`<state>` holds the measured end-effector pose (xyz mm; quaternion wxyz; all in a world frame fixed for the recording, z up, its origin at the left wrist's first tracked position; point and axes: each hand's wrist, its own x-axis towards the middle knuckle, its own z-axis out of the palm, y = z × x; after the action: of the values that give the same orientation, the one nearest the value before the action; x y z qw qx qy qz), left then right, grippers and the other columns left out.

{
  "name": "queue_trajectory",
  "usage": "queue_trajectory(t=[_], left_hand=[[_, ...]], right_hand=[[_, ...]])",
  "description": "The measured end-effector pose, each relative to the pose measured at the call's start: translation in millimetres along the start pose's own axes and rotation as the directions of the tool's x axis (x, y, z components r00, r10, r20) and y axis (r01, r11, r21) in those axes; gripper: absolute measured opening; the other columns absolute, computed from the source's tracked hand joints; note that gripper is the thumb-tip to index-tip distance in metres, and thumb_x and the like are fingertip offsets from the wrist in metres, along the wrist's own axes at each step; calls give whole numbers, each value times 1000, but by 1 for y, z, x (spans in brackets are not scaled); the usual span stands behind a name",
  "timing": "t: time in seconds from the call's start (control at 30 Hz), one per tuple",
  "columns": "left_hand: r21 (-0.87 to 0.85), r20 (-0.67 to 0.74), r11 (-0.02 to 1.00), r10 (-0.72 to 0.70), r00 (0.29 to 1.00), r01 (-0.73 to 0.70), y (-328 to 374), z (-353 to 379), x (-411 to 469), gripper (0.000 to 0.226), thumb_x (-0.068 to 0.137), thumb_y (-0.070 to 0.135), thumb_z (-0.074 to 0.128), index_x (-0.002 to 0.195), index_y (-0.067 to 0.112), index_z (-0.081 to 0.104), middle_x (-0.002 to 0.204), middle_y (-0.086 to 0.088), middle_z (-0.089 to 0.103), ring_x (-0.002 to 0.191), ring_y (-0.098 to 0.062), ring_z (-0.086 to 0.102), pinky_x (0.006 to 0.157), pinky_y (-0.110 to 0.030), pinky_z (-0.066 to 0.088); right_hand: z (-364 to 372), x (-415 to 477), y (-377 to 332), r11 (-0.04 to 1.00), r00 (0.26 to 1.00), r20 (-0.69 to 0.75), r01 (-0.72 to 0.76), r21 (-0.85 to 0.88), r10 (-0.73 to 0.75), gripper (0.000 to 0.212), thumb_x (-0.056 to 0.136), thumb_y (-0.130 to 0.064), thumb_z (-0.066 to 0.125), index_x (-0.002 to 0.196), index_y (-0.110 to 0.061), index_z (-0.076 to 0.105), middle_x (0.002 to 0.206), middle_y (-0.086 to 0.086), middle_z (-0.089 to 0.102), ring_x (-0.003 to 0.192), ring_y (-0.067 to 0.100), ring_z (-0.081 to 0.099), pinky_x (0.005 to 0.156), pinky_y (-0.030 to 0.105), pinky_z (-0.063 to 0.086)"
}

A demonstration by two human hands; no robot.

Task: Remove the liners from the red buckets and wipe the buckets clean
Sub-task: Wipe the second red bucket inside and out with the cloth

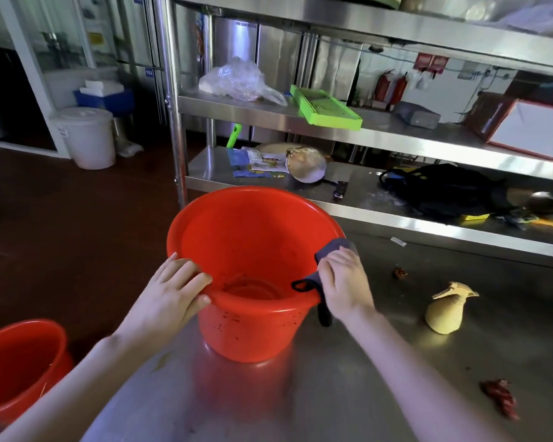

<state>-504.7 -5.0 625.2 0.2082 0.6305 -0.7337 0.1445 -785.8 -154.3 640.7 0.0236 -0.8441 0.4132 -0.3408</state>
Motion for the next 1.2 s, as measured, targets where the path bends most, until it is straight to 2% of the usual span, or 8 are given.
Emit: queue_trajectory(t=[0.2,0.37,0.47,0.53,0.87,1.03,1.1,1.2], left_hand=[[38,-58,999,-31,998,34,58,10,0,35,94,45,41,84,18,62,81,1,49,74,-24,49,81,-40,38],[-58,131,998,23,991,-16,7,-16,8,59,96,61,24,103,23,69,96,9,61,98,-18,60,100,-37,38],[-24,251,997,81,965,-77,-18,-20,5,64,93,62,22,124,22,62,120,6,58,127,-16,48,118,-43,24],[-68,239,996,79,968,-64,-10,-16,9,67,95,61,17,123,19,62,113,4,58,121,-20,51,117,-47,25],[-11,123,998,62,991,-61,42,-10,12,42,88,57,38,96,25,65,85,10,52,79,-19,52,80,-39,46],[-174,255,984,90,963,-46,16,-28,13,60,82,74,34,103,28,66,90,19,55,85,-4,48,81,-25,38],[-143,254,988,98,962,-62,-7,-35,11,66,83,74,32,107,25,68,98,15,60,94,-6,54,93,-27,40],[-138,226,989,84,970,-53,-31,-34,3,69,87,67,31,121,18,65,123,4,59,127,-16,47,111,-31,32]], right_hand=[[40,-43,-92,992,964,-264,-6,-125,-28,37,94,-24,41,60,-19,53,58,-3,51,61,24,46,68,38,38],[9,-20,-43,968,971,-17,234,-91,-237,32,90,-21,41,62,-15,57,60,0,55,62,25,52,66,40,44],[-11,4,-1,975,956,209,220,-39,-207,39,93,-23,35,68,-9,62,70,2,62,73,25,56,81,40,45],[-12,14,15,981,953,245,191,-30,-179,39,93,-21,36,69,-7,63,73,2,63,78,24,55,87,38,43],[34,-40,-83,991,970,-239,-75,-107,47,29,85,-19,45,57,-17,51,55,-1,49,59,25,45,67,38,39],[14,-28,-52,977,978,0,209,-48,-209,28,87,-20,42,62,-16,53,60,-2,52,63,23,48,67,39,42],[-3,-5,-18,977,965,163,211,-27,-204,32,90,-20,40,66,-12,60,69,1,60,73,24,55,83,41,46],[-18,21,25,975,938,321,179,-129,-129,30,98,-14,45,82,-8,70,98,5,69,107,21,58,112,18,17]])
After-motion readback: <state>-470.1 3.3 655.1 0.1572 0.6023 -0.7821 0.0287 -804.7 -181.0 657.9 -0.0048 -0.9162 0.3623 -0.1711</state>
